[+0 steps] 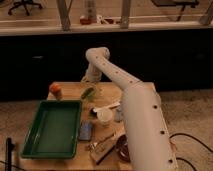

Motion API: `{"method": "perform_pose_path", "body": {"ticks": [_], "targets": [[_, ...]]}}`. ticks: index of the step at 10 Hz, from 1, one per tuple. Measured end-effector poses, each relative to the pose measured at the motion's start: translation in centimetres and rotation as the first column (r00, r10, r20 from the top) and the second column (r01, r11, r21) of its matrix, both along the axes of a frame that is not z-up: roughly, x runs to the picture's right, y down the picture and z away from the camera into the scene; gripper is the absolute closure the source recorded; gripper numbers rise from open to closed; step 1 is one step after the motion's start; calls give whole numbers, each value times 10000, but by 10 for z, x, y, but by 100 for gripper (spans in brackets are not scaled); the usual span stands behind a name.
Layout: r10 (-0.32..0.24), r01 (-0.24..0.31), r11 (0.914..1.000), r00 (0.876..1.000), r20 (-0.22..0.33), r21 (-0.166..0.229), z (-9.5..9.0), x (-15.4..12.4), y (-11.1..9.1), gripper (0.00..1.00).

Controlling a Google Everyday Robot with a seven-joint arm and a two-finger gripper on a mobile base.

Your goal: Place pepper in plastic cup

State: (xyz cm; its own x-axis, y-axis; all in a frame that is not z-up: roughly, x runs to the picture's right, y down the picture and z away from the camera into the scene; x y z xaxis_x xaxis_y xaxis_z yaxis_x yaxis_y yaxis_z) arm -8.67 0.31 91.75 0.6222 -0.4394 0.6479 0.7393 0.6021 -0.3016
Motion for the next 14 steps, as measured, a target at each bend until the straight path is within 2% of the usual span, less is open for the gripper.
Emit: {"method": "perform_pose_path", "body": {"ticks": [6,14], "targets": [[-186,186,9998,9998,8,67,-10,5,-10,20],[-148,146,9995,9999,69,275,-16,12,-12,20]]}}
